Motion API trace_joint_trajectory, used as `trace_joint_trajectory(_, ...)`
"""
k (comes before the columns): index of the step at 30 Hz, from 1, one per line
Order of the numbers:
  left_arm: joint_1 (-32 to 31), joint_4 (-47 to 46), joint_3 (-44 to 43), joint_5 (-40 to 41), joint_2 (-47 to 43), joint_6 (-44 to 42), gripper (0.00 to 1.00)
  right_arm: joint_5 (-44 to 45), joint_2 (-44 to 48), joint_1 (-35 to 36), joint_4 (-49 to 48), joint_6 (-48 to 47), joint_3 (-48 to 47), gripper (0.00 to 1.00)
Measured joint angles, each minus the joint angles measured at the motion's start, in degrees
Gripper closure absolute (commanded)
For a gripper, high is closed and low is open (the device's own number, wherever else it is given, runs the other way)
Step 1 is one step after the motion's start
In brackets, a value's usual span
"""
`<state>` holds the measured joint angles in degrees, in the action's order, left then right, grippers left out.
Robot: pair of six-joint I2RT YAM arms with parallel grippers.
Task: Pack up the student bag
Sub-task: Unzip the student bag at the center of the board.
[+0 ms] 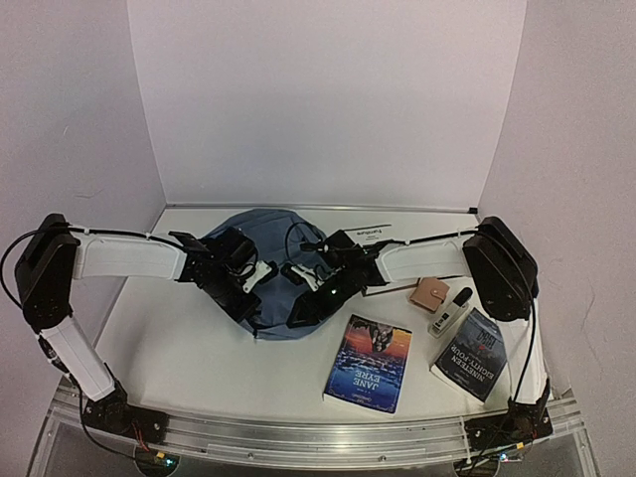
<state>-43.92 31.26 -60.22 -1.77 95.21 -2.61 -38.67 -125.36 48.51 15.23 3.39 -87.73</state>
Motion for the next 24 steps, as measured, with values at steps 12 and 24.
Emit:
trace_joint_trajectory(12,4.0,-4.0,3.0,1.2,-5.2,8.5,1.0,1.7,0.0,0.7,-0.5,-1.3,0.4,0.54)
trace_joint_trajectory(24,13.2,-9.1,7.1,-2.0,-9.1,19.0,1.0,6.2,0.2,4.4,-0.9,-6.0,-0.6,0.68)
